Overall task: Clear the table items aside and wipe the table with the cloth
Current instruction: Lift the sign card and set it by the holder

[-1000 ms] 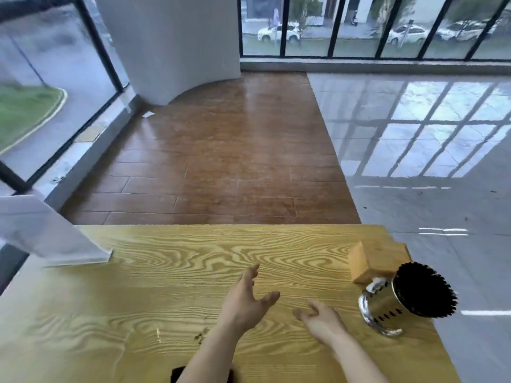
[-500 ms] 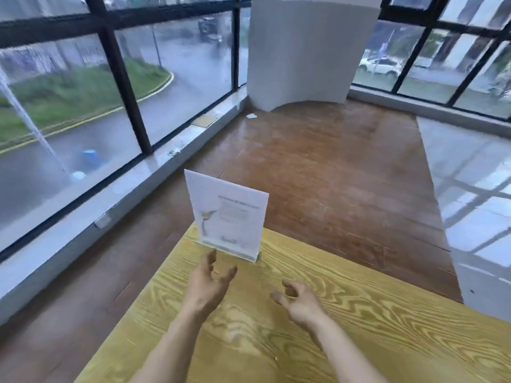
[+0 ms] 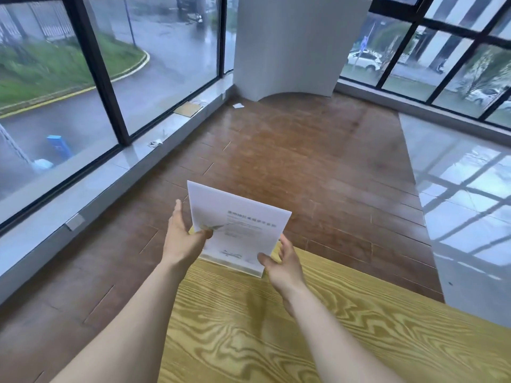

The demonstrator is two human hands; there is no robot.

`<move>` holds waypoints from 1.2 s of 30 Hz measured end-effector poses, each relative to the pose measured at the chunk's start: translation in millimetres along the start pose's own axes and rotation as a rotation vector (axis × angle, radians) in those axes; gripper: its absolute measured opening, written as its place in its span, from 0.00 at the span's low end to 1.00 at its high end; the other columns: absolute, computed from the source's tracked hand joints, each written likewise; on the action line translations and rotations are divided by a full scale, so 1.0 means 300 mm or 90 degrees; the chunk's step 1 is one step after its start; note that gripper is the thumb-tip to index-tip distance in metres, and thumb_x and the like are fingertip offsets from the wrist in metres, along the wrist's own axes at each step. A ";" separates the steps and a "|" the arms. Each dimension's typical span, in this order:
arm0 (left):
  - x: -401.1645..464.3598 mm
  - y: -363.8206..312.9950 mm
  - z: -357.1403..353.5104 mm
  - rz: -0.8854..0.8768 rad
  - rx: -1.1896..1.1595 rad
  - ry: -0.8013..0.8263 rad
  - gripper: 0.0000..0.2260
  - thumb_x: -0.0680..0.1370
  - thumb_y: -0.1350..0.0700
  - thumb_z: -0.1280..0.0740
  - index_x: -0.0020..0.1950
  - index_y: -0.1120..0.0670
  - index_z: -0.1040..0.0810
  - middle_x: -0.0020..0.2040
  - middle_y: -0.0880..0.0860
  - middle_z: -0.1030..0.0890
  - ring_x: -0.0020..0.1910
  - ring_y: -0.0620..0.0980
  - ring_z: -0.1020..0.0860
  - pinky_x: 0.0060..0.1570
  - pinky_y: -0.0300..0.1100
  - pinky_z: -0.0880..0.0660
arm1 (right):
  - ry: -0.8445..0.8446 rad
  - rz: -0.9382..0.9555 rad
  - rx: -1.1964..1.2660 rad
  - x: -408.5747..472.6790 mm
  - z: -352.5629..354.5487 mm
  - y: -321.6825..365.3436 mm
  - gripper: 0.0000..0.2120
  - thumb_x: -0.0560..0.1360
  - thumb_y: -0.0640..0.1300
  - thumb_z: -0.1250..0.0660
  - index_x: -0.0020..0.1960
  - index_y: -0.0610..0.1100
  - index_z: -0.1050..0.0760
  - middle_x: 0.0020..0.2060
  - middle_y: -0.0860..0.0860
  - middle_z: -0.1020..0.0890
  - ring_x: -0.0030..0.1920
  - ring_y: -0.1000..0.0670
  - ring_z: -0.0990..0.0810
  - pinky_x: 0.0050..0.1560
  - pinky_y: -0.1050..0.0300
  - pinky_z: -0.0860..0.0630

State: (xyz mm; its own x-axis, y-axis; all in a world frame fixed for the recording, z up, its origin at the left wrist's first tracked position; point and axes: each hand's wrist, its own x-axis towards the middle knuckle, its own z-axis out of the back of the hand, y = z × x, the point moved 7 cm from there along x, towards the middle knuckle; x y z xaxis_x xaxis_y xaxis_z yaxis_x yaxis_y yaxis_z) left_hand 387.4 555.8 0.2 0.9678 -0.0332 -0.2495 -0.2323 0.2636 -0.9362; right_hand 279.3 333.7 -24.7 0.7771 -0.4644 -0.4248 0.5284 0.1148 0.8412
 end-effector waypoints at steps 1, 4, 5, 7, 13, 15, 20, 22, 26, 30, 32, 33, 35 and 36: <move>0.006 -0.001 -0.015 0.003 -0.019 0.020 0.42 0.73 0.63 0.30 0.81 0.42 0.46 0.81 0.44 0.39 0.79 0.47 0.39 0.71 0.46 0.37 | 0.005 0.004 0.001 0.009 -0.009 -0.003 0.33 0.76 0.41 0.30 0.77 0.53 0.37 0.67 0.56 0.26 0.68 0.54 0.29 0.64 0.55 0.31; 0.006 0.023 -0.034 0.013 -0.038 0.031 0.41 0.70 0.66 0.31 0.77 0.38 0.39 0.74 0.42 0.30 0.75 0.44 0.33 0.68 0.48 0.32 | 0.011 0.014 0.002 0.023 -0.023 -0.009 0.32 0.76 0.35 0.34 0.76 0.54 0.36 0.64 0.58 0.25 0.65 0.56 0.29 0.60 0.56 0.30; 0.001 0.032 -0.034 0.011 -0.034 0.028 0.42 0.69 0.66 0.31 0.76 0.37 0.39 0.74 0.42 0.29 0.75 0.43 0.33 0.70 0.50 0.32 | 0.013 0.019 -0.003 0.022 -0.024 -0.006 0.32 0.76 0.34 0.36 0.76 0.53 0.37 0.65 0.58 0.24 0.66 0.55 0.27 0.60 0.56 0.29; -0.021 0.039 -0.041 0.015 -0.028 0.029 0.43 0.67 0.65 0.31 0.76 0.36 0.40 0.74 0.42 0.30 0.75 0.43 0.33 0.71 0.53 0.31 | 0.012 0.022 -0.010 0.013 -0.024 -0.006 0.34 0.75 0.36 0.36 0.78 0.53 0.40 0.69 0.55 0.25 0.69 0.51 0.27 0.64 0.53 0.27; -0.153 -0.023 -0.167 -0.008 -0.029 0.043 0.40 0.68 0.69 0.32 0.73 0.37 0.35 0.68 0.40 0.28 0.68 0.39 0.30 0.67 0.50 0.29 | -0.045 0.028 0.007 -0.043 0.112 -0.063 0.41 0.70 0.45 0.37 0.81 0.53 0.48 0.75 0.53 0.30 0.75 0.51 0.32 0.73 0.47 0.31; -0.204 -0.044 -0.233 -0.027 -0.026 0.061 0.39 0.67 0.68 0.32 0.71 0.37 0.34 0.66 0.39 0.27 0.68 0.39 0.29 0.65 0.53 0.27 | -0.072 0.025 0.009 -0.064 0.204 -0.096 0.41 0.70 0.45 0.38 0.81 0.52 0.47 0.75 0.54 0.29 0.75 0.51 0.31 0.73 0.48 0.30; -0.393 -0.116 -0.468 -0.045 -0.016 0.121 0.41 0.68 0.68 0.32 0.74 0.36 0.35 0.66 0.40 0.25 0.67 0.39 0.29 0.65 0.54 0.26 | -0.162 0.000 0.025 -0.177 0.518 -0.203 0.38 0.66 0.50 0.40 0.76 0.48 0.39 0.66 0.51 0.23 0.65 0.46 0.23 0.59 0.53 0.25; -0.506 -0.146 -0.595 -0.060 -0.016 0.156 0.41 0.68 0.68 0.32 0.74 0.36 0.34 0.66 0.41 0.24 0.67 0.39 0.28 0.63 0.52 0.26 | -0.208 -0.006 0.035 -0.247 0.674 -0.271 0.37 0.68 0.49 0.39 0.77 0.50 0.39 0.70 0.50 0.24 0.69 0.47 0.25 0.63 0.50 0.25; -0.765 -0.167 -0.839 -0.075 0.004 0.210 0.42 0.68 0.67 0.31 0.75 0.34 0.35 0.65 0.41 0.23 0.66 0.39 0.27 0.60 0.49 0.26 | -0.269 -0.010 0.023 -0.428 0.996 -0.415 0.33 0.73 0.44 0.37 0.78 0.50 0.38 0.70 0.50 0.23 0.68 0.49 0.24 0.56 0.57 0.25; -1.055 -0.145 -1.091 -0.097 0.031 0.257 0.41 0.66 0.64 0.32 0.76 0.37 0.35 0.69 0.43 0.23 0.69 0.44 0.26 0.61 0.51 0.25 | -0.309 -0.035 0.013 -0.610 1.317 -0.616 0.29 0.75 0.44 0.37 0.76 0.48 0.36 0.66 0.52 0.21 0.62 0.47 0.21 0.50 0.58 0.25; -1.219 -0.139 -1.225 -0.112 0.047 0.284 0.40 0.66 0.63 0.32 0.75 0.38 0.33 0.68 0.44 0.22 0.69 0.45 0.25 0.57 0.49 0.25 | -0.313 -0.055 0.007 -0.704 1.476 -0.742 0.23 0.76 0.46 0.37 0.71 0.44 0.33 0.54 0.55 0.24 0.56 0.45 0.23 0.48 0.56 0.29; -1.296 -0.133 -1.291 -0.121 0.062 0.293 0.39 0.66 0.62 0.32 0.75 0.39 0.32 0.68 0.44 0.21 0.68 0.45 0.24 0.56 0.48 0.26 | -0.314 -0.070 -0.001 -0.751 1.552 -0.809 0.16 0.77 0.46 0.38 0.64 0.45 0.33 0.47 0.57 0.30 0.52 0.46 0.27 0.46 0.57 0.32; -1.438 -0.120 -1.404 -0.126 0.085 0.307 0.37 0.65 0.60 0.31 0.73 0.40 0.29 0.66 0.44 0.20 0.67 0.45 0.23 0.55 0.47 0.25 | -0.326 -0.097 -0.016 -0.841 1.685 -0.928 0.13 0.79 0.47 0.38 0.55 0.49 0.43 0.38 0.60 0.41 0.49 0.50 0.36 0.43 0.57 0.37; -1.510 -0.113 -1.459 -0.133 0.101 0.313 0.36 0.65 0.58 0.32 0.73 0.40 0.28 0.65 0.44 0.19 0.67 0.45 0.23 0.55 0.47 0.24 | -0.335 -0.101 -0.014 -0.885 1.751 -0.991 0.14 0.79 0.47 0.38 0.55 0.47 0.43 0.38 0.60 0.40 0.50 0.50 0.36 0.44 0.57 0.37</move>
State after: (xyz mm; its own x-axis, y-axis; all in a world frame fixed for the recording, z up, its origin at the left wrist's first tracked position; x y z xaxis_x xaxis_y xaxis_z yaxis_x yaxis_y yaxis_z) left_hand -85.5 139.9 36.7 0.8237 -0.5365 -0.1835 0.0143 0.3432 -0.9392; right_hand -263.6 -38.6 13.8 0.4150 -0.8532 -0.3159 0.6364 0.0240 0.7710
